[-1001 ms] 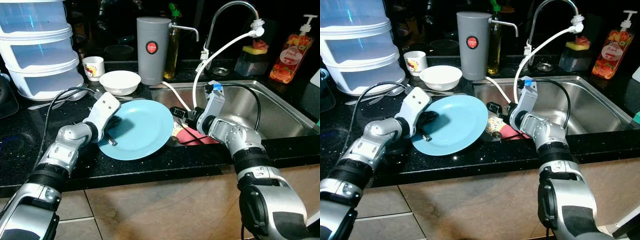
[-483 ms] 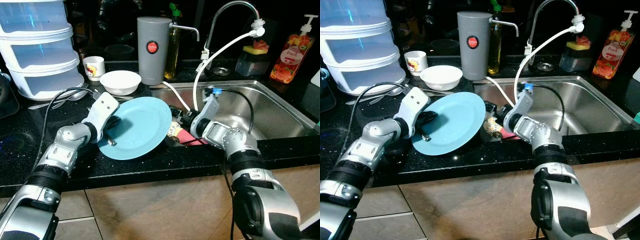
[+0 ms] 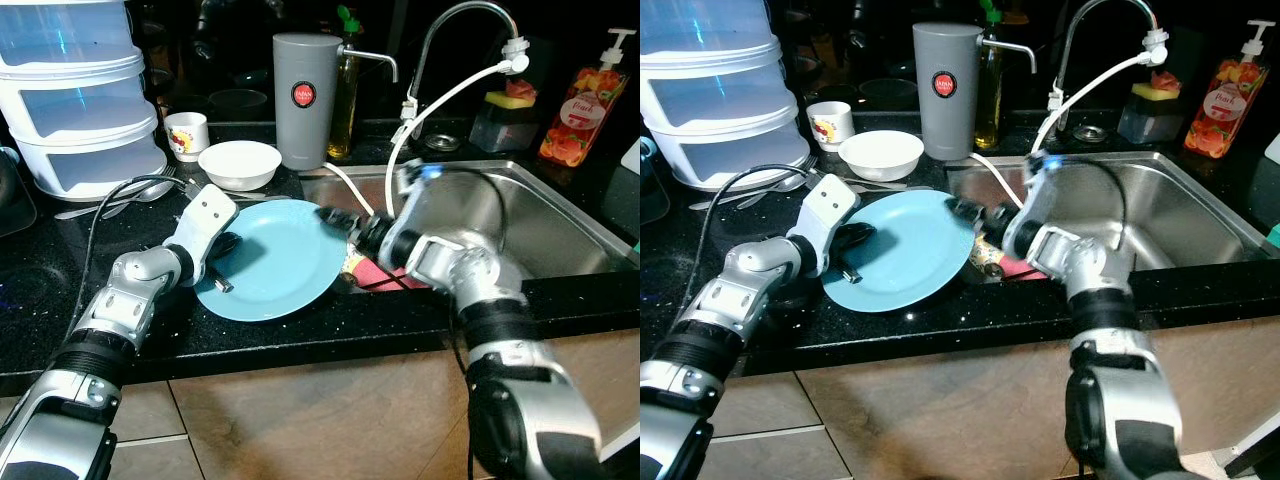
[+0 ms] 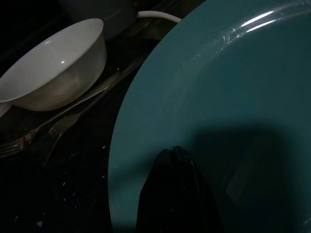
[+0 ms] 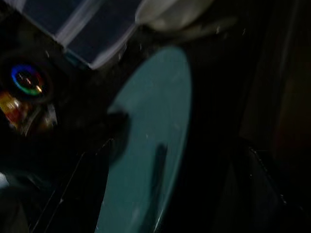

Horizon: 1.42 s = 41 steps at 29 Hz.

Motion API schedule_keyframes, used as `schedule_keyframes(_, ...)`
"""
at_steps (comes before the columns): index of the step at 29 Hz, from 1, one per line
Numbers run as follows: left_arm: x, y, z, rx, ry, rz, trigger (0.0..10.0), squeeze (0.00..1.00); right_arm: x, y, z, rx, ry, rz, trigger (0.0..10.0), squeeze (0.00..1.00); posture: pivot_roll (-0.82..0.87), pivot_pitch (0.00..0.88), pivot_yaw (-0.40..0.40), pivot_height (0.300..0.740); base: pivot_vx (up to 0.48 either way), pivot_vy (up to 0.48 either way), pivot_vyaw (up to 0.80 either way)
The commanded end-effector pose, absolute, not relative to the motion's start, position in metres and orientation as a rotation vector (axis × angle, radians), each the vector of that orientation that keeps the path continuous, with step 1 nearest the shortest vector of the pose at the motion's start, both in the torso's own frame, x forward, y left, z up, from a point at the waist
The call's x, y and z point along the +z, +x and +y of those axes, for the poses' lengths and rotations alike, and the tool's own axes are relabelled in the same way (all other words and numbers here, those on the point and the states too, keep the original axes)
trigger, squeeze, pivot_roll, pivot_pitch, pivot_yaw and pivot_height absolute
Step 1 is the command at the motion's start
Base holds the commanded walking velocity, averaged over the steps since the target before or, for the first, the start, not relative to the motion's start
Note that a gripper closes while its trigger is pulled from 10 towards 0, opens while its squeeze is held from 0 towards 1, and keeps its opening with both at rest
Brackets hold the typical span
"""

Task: Kitchen organization

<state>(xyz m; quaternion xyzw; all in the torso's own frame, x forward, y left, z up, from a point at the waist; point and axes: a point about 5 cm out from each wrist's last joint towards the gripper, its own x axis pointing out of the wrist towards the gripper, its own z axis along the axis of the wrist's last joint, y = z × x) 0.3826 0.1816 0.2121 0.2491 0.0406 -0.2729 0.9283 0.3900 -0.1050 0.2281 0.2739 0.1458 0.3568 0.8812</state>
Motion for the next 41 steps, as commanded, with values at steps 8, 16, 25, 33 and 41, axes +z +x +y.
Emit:
schedule_keyframes(8,0.162,0.373,0.192,-0.56,0.528,0.303,10.0,0.0,0.223,0.384,-0.098,0.765,0.521,0.331,10.0,0.0,0.1,0.073,-0.031,0.74,0.0,0.0,0.0)
schedule_keyframes(16,0.162,0.373,0.192,-0.556,0.532,0.299,10.0,0.0,0.23,0.386,-0.104,0.746,0.596,0.292,0.0,0.0,0.1,0.063,-0.031,0.74,0.0,0.0,0.0)
schedule_keyframes(25,0.162,0.373,0.191,-0.558,0.531,0.297,10.0,0.0,0.236,0.386,-0.106,0.749,0.656,0.263,0.0,0.0,0.1,0.053,-0.029,0.74,0.0,0.0,0.0)
schedule_keyframes(33,0.163,0.375,0.192,-0.547,0.53,0.29,10.0,0.0,0.241,0.387,-0.108,0.746,0.709,0.241,0.0,0.0,0.1,0.059,-0.03,0.74,0.0,0.0,0.0)
schedule_keyframes(41,0.175,0.379,0.195,-0.485,0.508,0.214,10.0,0.18,0.242,0.388,-0.111,0.731,0.727,0.229,0.0,0.0,0.09,0.063,-0.031,0.74,0.0,0.0,0.0)
